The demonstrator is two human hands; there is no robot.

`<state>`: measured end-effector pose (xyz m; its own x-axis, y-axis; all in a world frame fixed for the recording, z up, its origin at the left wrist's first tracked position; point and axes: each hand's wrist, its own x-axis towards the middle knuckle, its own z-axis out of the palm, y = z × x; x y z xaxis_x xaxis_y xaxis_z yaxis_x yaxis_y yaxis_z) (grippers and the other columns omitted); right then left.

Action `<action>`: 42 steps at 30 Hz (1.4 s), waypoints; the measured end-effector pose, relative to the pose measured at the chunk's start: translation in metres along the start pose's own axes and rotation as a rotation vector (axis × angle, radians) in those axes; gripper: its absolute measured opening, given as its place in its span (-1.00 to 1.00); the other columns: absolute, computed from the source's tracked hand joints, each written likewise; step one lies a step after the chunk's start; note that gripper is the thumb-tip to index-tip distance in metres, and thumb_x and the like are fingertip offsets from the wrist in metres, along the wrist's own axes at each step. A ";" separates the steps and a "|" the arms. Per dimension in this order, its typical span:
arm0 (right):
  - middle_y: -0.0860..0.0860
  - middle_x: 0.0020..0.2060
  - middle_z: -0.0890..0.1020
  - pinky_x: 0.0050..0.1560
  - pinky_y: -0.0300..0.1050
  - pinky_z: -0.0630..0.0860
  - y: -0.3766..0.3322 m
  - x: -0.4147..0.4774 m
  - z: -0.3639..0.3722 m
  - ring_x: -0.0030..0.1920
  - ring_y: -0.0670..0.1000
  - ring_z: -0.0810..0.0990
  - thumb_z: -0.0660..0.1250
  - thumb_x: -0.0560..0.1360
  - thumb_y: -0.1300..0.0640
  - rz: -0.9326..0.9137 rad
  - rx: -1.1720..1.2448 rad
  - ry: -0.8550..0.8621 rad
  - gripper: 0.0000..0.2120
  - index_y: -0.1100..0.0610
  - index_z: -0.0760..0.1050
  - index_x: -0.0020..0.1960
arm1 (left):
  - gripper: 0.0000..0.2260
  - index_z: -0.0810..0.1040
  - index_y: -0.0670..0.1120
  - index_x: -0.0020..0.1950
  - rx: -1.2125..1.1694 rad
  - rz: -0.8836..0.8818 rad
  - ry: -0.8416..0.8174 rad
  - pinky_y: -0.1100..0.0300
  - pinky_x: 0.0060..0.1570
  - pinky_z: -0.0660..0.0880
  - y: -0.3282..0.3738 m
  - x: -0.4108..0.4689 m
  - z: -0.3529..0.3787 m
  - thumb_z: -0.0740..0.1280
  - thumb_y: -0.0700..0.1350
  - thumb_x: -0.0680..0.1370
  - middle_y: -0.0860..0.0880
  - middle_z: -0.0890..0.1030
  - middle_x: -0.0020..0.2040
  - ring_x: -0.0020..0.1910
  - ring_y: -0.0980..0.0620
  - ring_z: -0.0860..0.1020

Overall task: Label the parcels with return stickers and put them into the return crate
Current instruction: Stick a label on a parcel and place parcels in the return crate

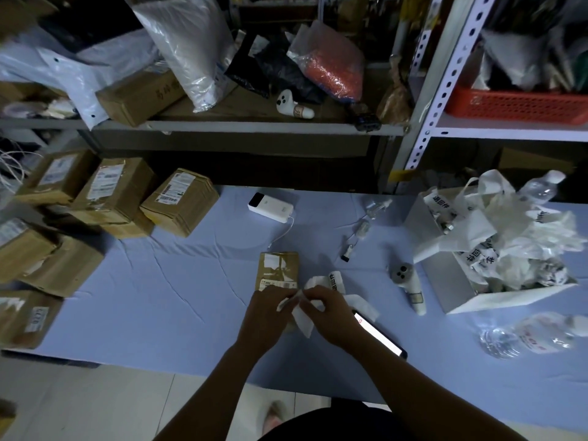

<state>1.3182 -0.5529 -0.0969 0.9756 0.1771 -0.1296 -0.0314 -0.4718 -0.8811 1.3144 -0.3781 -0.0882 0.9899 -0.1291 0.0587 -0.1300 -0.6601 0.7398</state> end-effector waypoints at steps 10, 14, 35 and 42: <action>-0.19 -0.11 0.62 -0.10 -0.44 0.40 -0.001 -0.003 0.001 -0.08 -0.28 0.56 0.34 0.62 0.07 -0.016 -0.105 0.002 -0.90 -0.01 0.65 0.02 | -0.89 0.71 0.06 0.06 -0.251 -0.185 0.029 -0.04 -0.02 0.65 -0.008 -0.003 0.003 0.41 -0.09 0.60 0.11 0.72 -0.01 -0.03 0.16 0.66; -0.11 0.02 0.67 0.02 -0.35 0.43 0.003 -0.003 0.002 0.01 -0.18 0.59 0.36 0.61 0.11 0.031 -0.058 0.035 -0.84 0.06 0.65 0.15 | -0.89 0.71 0.02 0.02 -0.315 -0.238 0.124 -0.06 -0.10 0.66 -0.004 0.001 0.004 0.38 -0.11 0.62 0.09 0.72 -0.11 -0.13 0.10 0.68; 0.12 -0.06 0.75 0.01 -0.03 0.68 -0.036 0.011 -0.019 -0.04 0.11 0.75 0.43 0.56 0.06 0.176 0.686 0.040 -0.71 0.04 0.55 0.26 | -0.82 0.65 -0.18 -0.01 0.031 0.065 0.437 -0.10 -0.16 0.63 0.013 0.014 -0.002 0.48 -0.07 0.53 -0.10 0.66 -0.11 -0.15 -0.08 0.64; 0.16 -0.14 0.75 -0.20 -0.26 0.61 -0.042 0.019 -0.030 -0.12 0.05 0.75 0.48 0.47 0.38 0.223 0.763 0.170 -0.78 0.23 0.62 0.09 | -0.49 0.64 -0.13 0.09 0.167 0.226 0.384 0.19 -0.09 0.61 0.014 0.007 -0.003 0.49 0.26 0.39 -0.06 0.68 -0.03 -0.09 0.01 0.64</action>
<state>1.3449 -0.5555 -0.0491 0.9468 -0.0145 -0.3215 -0.3080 0.2488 -0.9183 1.3199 -0.3859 -0.0757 0.8809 -0.0213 0.4728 -0.3211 -0.7608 0.5641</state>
